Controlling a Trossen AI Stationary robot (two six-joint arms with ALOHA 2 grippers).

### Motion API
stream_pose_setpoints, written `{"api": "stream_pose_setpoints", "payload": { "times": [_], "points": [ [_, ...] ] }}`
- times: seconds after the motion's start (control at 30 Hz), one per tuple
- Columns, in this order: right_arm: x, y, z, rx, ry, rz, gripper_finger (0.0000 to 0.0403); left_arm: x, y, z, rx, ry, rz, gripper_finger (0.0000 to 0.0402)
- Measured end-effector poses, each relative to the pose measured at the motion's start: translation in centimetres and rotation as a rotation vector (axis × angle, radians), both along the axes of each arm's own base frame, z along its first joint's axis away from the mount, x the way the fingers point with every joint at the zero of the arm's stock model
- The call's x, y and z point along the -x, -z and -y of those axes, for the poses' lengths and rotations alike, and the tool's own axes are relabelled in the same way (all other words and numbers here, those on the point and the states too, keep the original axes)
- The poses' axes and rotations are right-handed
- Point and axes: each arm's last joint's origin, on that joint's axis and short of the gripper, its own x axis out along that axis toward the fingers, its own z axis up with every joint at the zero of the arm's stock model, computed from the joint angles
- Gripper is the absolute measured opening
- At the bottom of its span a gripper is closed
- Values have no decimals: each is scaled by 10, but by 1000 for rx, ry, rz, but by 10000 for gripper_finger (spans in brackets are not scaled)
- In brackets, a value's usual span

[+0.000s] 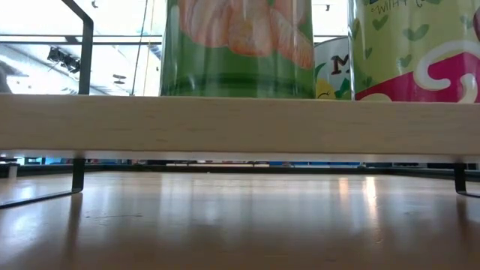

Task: Pick and place cans onto a shelf
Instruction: Put the canned pears on the left shelf

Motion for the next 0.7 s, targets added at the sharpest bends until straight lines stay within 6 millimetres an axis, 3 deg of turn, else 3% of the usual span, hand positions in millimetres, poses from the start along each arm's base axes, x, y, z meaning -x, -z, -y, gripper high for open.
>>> {"api": "stream_pose_setpoints", "payload": {
  "times": [0.23,0.43,0.7],
  "points": [
    [-1,-1,-1,12,-27,5,200,42,-22,6,147,-18,-137,348],
    [-1,-1,-2,34,-54,4,200,90,-34,8,152,-146,-291,347],
    [-4,-1,2,37,-40,6,200,138,-65,7,187,-246,-120,347]
  ]
}}
